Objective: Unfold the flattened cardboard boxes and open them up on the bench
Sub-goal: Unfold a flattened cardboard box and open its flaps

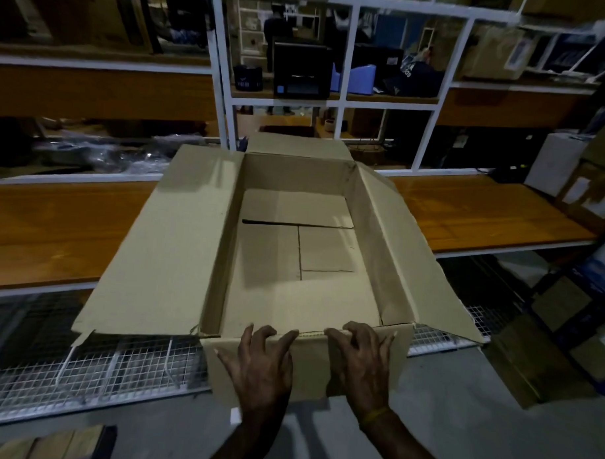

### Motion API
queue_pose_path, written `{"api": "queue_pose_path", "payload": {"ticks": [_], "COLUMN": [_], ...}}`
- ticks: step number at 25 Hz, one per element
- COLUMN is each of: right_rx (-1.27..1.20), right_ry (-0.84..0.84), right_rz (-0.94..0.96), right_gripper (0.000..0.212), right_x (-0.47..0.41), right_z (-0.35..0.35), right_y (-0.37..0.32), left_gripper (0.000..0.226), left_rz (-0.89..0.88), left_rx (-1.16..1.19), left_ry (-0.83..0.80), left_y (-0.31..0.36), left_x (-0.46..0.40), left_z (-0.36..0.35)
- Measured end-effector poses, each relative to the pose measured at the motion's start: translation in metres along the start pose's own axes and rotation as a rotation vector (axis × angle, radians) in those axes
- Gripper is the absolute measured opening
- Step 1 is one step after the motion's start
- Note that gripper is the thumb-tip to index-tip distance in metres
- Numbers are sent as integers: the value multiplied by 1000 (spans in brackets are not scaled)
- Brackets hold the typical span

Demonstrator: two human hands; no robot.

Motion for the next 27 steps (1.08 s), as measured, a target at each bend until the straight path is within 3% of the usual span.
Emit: {"api": "queue_pose_path", "payload": {"ticks": [3,7,11,14,18,27], "right_rx": [-44,-16,-1,13,32,33], "right_ry": [-22,52,25,-9,-22,-80], "right_rz": [-8,-17,-42,-46,-27,-30], "right_gripper": [88,80,82,83,81,100], "right_x": [-5,-29,-39,-35,-23,-27], "right_z": [-9,-22,-37,-50,-62,-56], "right_y": [-1,2,-1,6,15,19], "left_gripper": [53,41,46,62,55,58], "left_rz": [-5,-83,-126,-151,-276,-236], "left_rx": [27,-12,-10,-8,-18,-11], "left_ry": [9,30,17,72,77,1], "left_y": [-6,-13,-14,-21,-34,-29], "left_x": [-4,-27,-40,-38,-19,-18], "left_z": [-7,-20,-33,-44,-54,-43]}}
Point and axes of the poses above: each hand's wrist, its own x-axis away from the middle knuckle, its own z-axis out of the back of the hand, y = z × x, the point moved 3 cm from there along -x, towards the middle knuckle, and after that the axes turned 1 degree about -z, right-handed, at the moved point
